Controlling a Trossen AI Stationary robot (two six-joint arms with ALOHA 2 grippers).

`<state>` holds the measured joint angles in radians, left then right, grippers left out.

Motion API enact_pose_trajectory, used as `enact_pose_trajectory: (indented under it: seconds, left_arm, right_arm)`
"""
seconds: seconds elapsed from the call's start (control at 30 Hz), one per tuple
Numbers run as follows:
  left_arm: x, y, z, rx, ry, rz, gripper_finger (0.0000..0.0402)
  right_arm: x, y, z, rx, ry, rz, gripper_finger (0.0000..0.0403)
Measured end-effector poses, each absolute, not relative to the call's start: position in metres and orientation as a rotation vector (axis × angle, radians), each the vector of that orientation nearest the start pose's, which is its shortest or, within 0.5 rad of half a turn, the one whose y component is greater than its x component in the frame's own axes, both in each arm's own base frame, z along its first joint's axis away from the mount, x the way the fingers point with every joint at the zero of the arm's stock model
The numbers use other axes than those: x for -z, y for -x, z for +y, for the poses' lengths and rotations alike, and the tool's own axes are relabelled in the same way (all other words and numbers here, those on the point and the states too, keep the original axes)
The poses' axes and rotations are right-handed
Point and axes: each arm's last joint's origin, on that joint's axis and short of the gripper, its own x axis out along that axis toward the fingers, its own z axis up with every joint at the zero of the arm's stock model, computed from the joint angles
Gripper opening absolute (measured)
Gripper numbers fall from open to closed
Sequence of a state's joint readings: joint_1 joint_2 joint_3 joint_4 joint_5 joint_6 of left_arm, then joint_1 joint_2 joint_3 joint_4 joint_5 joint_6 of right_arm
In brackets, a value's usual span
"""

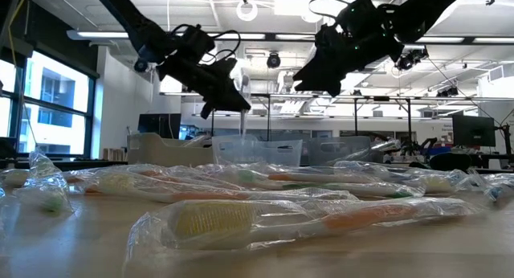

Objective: Pick & Place Toothbrushes
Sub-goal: Put the blue toothbrush into the transparent bin

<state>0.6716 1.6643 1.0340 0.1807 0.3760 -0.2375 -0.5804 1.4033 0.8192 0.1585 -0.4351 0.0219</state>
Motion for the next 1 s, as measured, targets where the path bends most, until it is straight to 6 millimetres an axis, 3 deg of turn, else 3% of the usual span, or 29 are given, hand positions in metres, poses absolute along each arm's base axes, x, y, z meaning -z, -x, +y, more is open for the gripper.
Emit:
enact_pose_trajectory:
  seconds: [0.5,1.0]
  left_arm:
    - [-0.225,-0.307,0.192,-0.348,0.437,0.423,0.0040]
    - [-0.196,-0.318,0.200,-0.367,0.488,0.459,0.0036]
  right_arm:
    - [-0.240,-0.259,-0.151,0.136,-0.230,0.371,0.0199]
    - [-0.240,-0.259,-0.151,0.136,-0.234,0.371,0.0199]
